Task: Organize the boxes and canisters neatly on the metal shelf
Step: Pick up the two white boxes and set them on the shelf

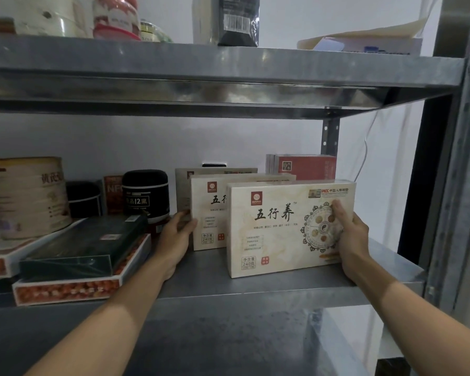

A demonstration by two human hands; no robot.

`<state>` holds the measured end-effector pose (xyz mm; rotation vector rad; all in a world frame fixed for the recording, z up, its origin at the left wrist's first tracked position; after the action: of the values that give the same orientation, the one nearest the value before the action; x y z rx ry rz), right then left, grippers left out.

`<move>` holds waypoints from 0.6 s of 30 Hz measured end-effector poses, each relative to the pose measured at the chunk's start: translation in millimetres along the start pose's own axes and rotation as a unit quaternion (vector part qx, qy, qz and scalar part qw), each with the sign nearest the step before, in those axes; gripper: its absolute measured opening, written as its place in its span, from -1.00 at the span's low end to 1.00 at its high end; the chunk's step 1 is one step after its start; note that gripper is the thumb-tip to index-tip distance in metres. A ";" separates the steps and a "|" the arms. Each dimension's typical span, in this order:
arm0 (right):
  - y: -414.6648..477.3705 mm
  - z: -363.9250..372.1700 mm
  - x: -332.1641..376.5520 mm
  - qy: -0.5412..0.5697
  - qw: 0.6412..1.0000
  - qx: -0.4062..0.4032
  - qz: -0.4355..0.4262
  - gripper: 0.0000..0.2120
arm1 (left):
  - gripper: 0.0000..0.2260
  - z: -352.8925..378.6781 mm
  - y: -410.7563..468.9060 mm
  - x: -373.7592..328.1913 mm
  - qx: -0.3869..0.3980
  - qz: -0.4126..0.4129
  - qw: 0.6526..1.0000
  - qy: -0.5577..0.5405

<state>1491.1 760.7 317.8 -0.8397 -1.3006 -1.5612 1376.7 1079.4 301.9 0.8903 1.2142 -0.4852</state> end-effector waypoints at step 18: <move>-8.1 79.9 -18.6 -0.024 0.992 0.126 0.015 -0.61 | -0.21 -2.3 -28.6 -15.6 0.145 -0.022 0.989 -0.021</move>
<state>1486.3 842.9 315.1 -0.7370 -1.4774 -1.3258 1349.3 1062.6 307.1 1.0957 1.1431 -0.7271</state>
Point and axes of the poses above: each hand's wrist, its own y-axis towards the middle knuckle, its own z-axis out of the palm, x = y × z, the point moved 3 cm from there along y, towards the middle knuckle, and after that the axes turned 6 degrees about -y, right-handed, at the moved point
